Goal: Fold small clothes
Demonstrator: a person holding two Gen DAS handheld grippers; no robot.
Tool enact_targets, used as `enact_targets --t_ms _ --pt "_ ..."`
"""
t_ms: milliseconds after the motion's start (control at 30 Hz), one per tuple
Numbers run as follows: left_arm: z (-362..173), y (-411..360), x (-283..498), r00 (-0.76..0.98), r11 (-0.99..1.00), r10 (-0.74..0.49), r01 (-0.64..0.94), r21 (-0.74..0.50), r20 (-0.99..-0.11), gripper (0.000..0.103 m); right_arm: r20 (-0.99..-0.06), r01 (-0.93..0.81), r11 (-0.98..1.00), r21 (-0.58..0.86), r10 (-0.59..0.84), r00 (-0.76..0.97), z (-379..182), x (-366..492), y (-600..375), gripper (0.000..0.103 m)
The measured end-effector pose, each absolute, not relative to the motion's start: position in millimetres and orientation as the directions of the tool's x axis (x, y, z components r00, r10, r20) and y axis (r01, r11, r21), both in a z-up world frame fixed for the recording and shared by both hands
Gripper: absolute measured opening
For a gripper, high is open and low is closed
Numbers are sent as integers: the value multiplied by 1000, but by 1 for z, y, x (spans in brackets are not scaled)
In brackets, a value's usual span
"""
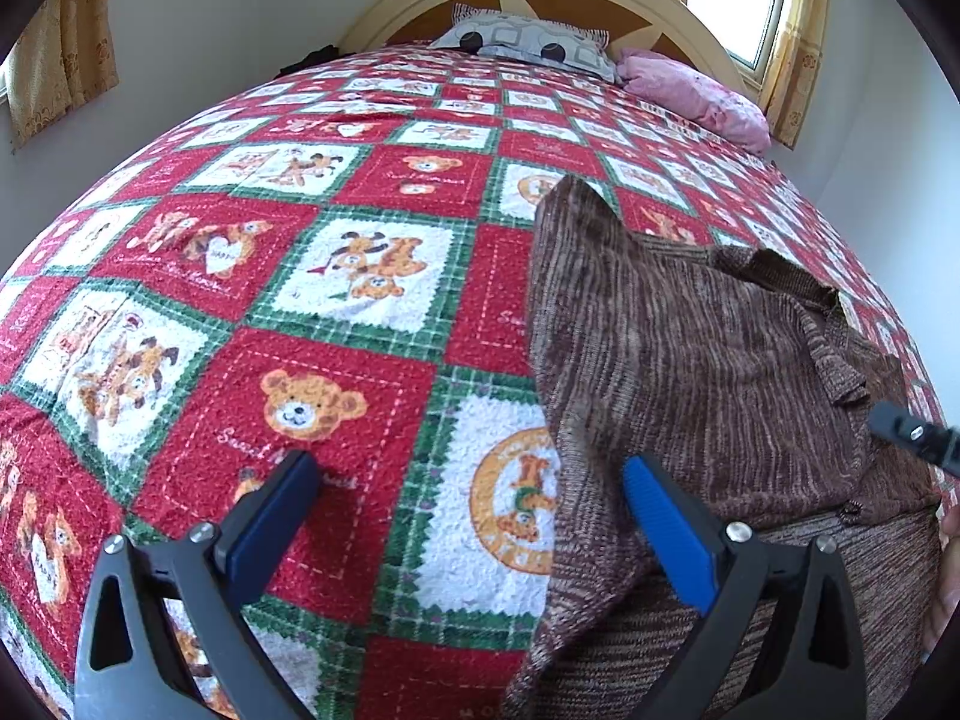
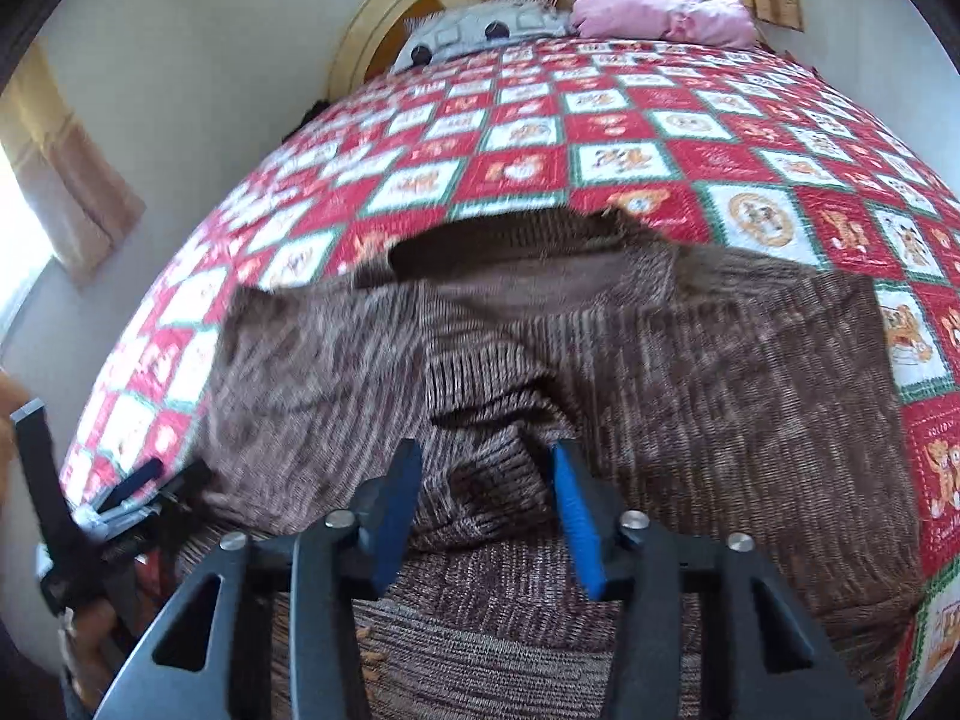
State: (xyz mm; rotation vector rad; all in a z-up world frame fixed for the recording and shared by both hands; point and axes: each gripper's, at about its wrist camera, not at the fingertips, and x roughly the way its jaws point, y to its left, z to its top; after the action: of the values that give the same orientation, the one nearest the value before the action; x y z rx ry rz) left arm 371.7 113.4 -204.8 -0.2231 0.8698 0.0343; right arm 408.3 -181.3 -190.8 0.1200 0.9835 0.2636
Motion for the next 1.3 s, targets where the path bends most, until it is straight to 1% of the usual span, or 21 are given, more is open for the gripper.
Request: enact_targets --t_ms 33,133,267,300,400,433,500,533,633,667,733,767,833,900,967,1000,1033,1100,1167,1267,1300 --pt "-205 114 372 647 975 -64 -121 -185 -760 103 -815 -167 967 194 253 521 -194 407 -182 24" --pt "-205 114 372 648 975 -66 -120 -187 -759 103 -868 -178 972 156 221 444 -201 392 -185 24" --pt "-205 114 372 647 975 -63 -121 -184 -760 103 -901 -227 971 81 168 399 -193 366 -189 24" --pt "-205 114 372 646 976 -61 -121 -181 -761 103 -900 -218 975 49 138 413 -187 361 -190 24" --pt "-205 114 372 646 976 -62 -121 -183 -760 103 -856 -233 972 35 150 495 -163 356 -183 24" --pt "-205 113 372 646 976 -62 -121 -182 -761 103 -841 -237 971 31 153 519 -158 358 -178 26" --pt "-205 114 371 646 976 -62 -121 -182 -760 103 -807 -281 956 88 234 542 -152 369 -162 26" --pt "-205 114 371 647 976 -63 -121 -183 -760 103 -805 -301 944 134 281 523 -154 378 -154 26" --pt "-205 114 372 648 976 -62 -121 -184 -759 103 -816 -315 922 227 356 455 -177 410 -133 26" --pt "-205 114 372 649 975 -63 -121 -185 -758 103 -820 -319 920 228 358 447 -185 419 -129 26" --pt "-205 114 372 648 975 -63 -121 -185 -759 103 -834 -269 946 180 292 469 -197 434 -129 26" --pt "-205 113 372 649 975 -63 -121 -185 -759 103 -833 -238 952 193 287 472 -200 440 -135 26" --pt "-205 113 372 649 975 -64 -121 -186 -758 103 -813 -185 943 275 331 479 -201 450 -153 26" --pt "-205 113 372 648 975 -63 -122 -185 -759 103 -814 -124 964 234 264 517 -195 455 -168 26" --pt "-205 113 372 648 976 -62 -121 -183 -759 103 -809 -92 971 220 234 540 -190 460 -184 26" --pt "-205 114 372 647 976 -63 -121 -184 -760 103 -817 -57 983 175 177 549 -190 463 -192 26" --pt "-205 113 372 647 976 -63 -121 -184 -760 103 -818 -38 987 157 152 555 -190 467 -199 26" --pt "-205 113 372 647 975 -63 -121 -184 -760 103 -819 -14 987 162 142 556 -190 467 -210 26" --pt "-205 113 372 647 976 -63 -121 -183 -760 103 -805 -24 982 185 165 570 -183 455 -212 26" --pt "-205 113 372 647 976 -63 -121 -183 -760 103 -779 -158 965 209 262 569 -175 430 -190 26" --pt "-205 113 372 647 975 -63 -121 -184 -760 103 -791 -213 960 184 273 548 -178 418 -178 26"
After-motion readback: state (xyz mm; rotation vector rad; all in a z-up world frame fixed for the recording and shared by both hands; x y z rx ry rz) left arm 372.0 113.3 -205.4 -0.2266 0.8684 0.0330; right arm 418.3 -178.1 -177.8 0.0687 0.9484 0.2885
